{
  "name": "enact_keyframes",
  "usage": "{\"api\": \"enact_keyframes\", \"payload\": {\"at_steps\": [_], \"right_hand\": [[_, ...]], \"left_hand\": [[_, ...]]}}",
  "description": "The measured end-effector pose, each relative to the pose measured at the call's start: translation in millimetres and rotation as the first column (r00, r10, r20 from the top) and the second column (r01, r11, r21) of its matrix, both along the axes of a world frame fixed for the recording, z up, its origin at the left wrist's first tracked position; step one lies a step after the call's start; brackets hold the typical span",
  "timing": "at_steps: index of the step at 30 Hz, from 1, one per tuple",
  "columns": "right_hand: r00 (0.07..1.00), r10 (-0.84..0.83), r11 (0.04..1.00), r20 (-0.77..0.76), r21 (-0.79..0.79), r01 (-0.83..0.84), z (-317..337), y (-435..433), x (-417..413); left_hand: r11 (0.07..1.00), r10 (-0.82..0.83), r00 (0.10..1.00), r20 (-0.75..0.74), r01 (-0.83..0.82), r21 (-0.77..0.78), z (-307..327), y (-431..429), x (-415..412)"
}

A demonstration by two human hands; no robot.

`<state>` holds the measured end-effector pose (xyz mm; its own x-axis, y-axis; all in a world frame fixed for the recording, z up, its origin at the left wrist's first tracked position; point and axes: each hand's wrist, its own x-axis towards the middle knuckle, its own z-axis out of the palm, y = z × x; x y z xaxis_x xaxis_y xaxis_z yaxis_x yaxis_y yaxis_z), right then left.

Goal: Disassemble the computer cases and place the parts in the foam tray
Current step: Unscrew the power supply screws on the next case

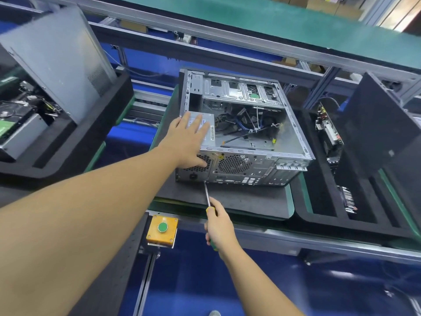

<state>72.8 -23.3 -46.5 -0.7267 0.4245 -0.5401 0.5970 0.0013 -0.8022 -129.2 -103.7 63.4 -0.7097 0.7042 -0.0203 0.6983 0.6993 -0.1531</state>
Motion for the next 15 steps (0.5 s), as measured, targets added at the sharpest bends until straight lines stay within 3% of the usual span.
{"api": "enact_keyframes", "payload": {"at_steps": [6,13,15], "right_hand": [[0.999,0.003,0.997,0.033,0.072,-0.005,3,-5,-4],[0.996,0.066,0.961,0.055,0.266,-0.079,2,-14,-11],[1.0,0.002,0.987,0.03,0.16,-0.007,2,-17,-13]], "left_hand": [[1.0,0.0,1.0,0.0,0.0,0.01,1,-1,0],[1.0,0.004,1.0,0.014,-0.004,0.023,0,-1,0],[1.0,0.003,1.0,0.016,-0.003,0.027,0,-1,0]]}}
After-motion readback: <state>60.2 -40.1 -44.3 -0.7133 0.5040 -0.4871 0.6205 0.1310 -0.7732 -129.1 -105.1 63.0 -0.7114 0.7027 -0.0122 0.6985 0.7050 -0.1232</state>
